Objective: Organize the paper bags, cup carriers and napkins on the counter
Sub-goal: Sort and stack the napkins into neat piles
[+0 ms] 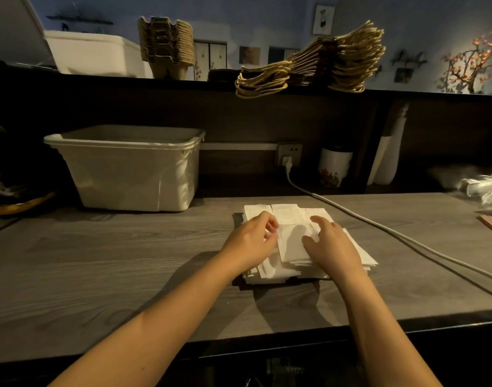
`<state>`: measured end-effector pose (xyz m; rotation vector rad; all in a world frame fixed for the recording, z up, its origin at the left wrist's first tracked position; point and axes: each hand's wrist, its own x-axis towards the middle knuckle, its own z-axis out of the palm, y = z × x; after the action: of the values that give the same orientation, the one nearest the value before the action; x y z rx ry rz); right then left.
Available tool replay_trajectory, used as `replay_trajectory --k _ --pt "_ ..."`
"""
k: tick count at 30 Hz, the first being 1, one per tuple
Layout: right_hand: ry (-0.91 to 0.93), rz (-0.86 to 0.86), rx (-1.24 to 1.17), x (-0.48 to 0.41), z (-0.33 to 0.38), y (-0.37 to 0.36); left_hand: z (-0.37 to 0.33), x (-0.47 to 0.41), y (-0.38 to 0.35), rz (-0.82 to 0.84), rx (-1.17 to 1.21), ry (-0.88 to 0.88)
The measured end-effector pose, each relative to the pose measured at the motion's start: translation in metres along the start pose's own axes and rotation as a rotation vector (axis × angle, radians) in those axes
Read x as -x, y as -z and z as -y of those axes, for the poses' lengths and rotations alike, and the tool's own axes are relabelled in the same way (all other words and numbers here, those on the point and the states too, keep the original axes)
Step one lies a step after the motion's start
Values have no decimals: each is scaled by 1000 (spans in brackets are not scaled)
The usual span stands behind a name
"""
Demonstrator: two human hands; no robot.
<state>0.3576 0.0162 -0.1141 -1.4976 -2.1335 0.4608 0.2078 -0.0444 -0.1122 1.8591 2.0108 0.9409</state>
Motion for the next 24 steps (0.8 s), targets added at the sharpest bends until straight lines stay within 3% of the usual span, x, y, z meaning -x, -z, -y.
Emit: replay_trajectory --k 3,9,20,24 --pt "33 -45 -83 0 -1 -4 -7 -3 -10 -1 -18 18" --pt "8 64 -242 -1 -2 -9 -15 -7 -24 65 15 -18" --pt "68 115 -51 1 -6 -14 -14 -5 -26 42 -104 -16" --pt "119 -7 -72 5 -2 -8 -12 -7 -25 67 -128 -23"
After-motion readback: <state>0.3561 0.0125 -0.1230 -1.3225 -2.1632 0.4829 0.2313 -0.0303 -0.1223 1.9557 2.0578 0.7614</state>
